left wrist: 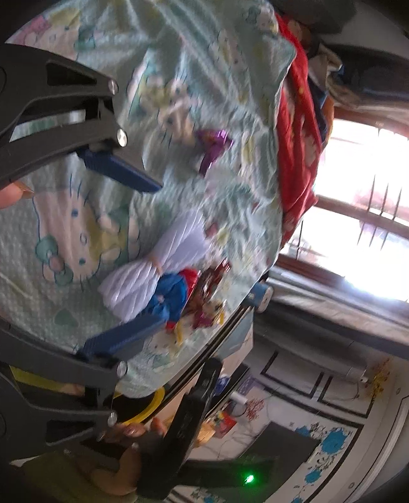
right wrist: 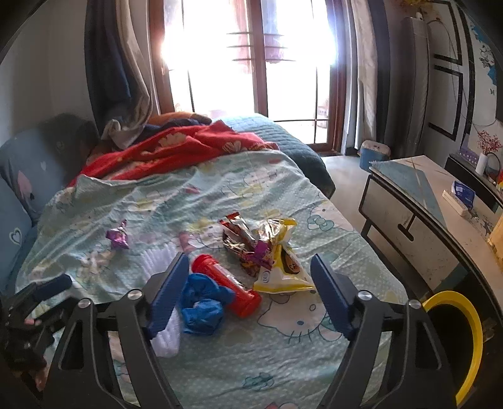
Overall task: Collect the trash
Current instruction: 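Move both tools back over the remaining trash on the bed, then grasp the white mesh net with the left gripper while the right grasps the pink snack wrapper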
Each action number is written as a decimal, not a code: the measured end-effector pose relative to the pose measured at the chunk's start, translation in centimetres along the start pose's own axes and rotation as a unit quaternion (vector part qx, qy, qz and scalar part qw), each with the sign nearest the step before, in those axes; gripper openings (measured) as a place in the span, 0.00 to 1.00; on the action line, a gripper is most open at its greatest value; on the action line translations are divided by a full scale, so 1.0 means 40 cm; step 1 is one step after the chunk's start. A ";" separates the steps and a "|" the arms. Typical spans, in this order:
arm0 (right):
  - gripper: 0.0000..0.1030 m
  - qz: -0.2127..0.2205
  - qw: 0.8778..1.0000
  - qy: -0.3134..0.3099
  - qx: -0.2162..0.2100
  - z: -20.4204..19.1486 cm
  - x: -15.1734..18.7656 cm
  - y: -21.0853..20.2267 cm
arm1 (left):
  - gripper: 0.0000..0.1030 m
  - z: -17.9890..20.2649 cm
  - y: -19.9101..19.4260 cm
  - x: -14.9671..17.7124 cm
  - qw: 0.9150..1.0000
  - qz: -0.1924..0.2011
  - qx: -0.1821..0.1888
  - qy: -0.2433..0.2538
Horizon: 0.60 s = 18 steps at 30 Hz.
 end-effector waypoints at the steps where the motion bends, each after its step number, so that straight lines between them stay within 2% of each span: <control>1: 0.69 -0.004 1.000 -0.001 0.001 0.005 0.002 0.012 | 0.61 0.010 0.012 0.009 1.000 -0.009 0.011 -0.008; 4: 0.65 -0.013 1.000 0.002 0.002 0.015 0.007 0.043 | 0.54 0.030 0.041 0.031 0.999 -0.029 0.026 -0.023; 8: 0.56 -0.032 0.999 0.004 0.008 0.026 0.013 0.101 | 0.54 0.045 0.071 0.053 0.997 -0.050 0.039 -0.038; 10: 0.55 -0.039 0.999 -0.005 0.008 0.024 0.015 0.129 | 0.54 0.047 0.088 0.066 0.996 -0.061 0.040 -0.046; 14: 0.48 -0.053 0.998 -0.006 0.012 0.030 0.024 0.174 | 0.53 0.042 0.111 0.095 0.994 -0.080 0.042 -0.064; 18: 0.44 -0.067 0.998 -0.001 0.013 0.037 0.041 0.208 | 0.44 0.034 0.130 0.120 0.991 -0.097 0.045 -0.077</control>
Point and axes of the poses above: each gripper's, at about its wrist camera, not at the fingertips, and y roughly the way its jaws point, z to its right, x to its underside, the point moved 10 cm from there along y, roughly the way its jaws point, and after that the axes turned 10 degrees about z, right-handed, at the moved point
